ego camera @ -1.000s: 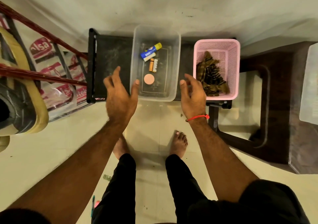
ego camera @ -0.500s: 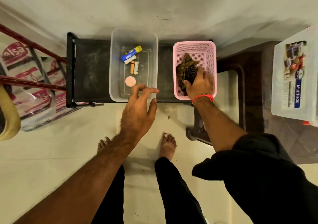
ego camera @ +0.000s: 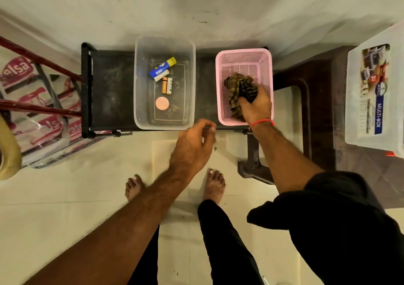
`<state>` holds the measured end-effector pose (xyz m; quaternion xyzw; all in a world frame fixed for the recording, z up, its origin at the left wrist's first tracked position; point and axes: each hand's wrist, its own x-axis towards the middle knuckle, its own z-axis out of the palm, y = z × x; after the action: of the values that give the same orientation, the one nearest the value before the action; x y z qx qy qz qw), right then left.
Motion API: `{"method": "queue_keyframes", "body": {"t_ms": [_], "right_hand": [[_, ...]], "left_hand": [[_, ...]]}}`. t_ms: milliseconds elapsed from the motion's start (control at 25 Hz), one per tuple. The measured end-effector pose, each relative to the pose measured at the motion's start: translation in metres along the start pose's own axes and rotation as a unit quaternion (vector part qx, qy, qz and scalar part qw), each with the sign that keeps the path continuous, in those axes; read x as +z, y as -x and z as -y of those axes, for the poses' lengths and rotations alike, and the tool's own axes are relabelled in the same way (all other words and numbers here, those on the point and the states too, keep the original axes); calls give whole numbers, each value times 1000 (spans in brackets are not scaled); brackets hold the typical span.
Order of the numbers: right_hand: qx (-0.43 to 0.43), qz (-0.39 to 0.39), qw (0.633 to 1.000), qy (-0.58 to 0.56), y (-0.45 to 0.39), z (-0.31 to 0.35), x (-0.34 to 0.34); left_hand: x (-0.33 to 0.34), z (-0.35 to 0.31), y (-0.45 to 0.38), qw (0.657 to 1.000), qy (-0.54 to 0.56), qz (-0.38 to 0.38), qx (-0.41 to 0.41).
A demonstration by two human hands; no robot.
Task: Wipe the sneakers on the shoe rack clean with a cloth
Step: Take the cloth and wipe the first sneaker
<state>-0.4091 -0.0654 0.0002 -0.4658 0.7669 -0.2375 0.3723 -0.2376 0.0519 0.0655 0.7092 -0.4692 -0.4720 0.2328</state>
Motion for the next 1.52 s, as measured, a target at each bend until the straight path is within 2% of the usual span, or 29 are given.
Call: {"method": "queue_keyframes", "body": {"t_ms": [120,200,280,360,440,520,640,760,840,1000,1080,1160,1320,1440,1520], "right_hand": [[64,-14,966,-249,15,9,-19],[89,-16,949,-301,26,12,-30],[101,-2,946,-308,35,15,-38],[101,24,948,-302,43,21,-42],[92,59,939,-326,56,34,-40],[76,106,918,-374,75,52,-34],[34,168,891,-420,106,78,-28],[-26,147,920,-363,120,103,-26],[-8,131,917,-377,128,120,-19],[124,215,829,-501,152,156,5],[132,253,803,-523,161,165,15],[108,280,798,-523,168,173,29],[43,272,824,-496,173,190,67],[-44,249,844,-473,172,200,101],[-98,271,838,-463,173,205,127]], "left_hand": [[27,-13,-15,991,21,62,-119],[42,-23,-29,989,8,51,-141],[47,-38,-43,992,9,0,-122],[42,-51,-50,995,56,-50,-71],[32,-57,-46,990,124,-42,-49],[16,-59,-30,978,200,-10,-64],[-20,-60,-8,959,271,-43,-68],[-61,-62,6,954,275,-104,-59],[-85,-62,17,951,280,-114,-58],[-126,-66,33,919,366,-107,-101],[-143,-61,35,911,378,-120,-112],[-161,-47,36,911,373,-139,-110],[-190,-11,34,892,412,-149,-113],[-203,13,29,881,445,-157,-44],[-211,30,23,868,463,-179,-5]]}}
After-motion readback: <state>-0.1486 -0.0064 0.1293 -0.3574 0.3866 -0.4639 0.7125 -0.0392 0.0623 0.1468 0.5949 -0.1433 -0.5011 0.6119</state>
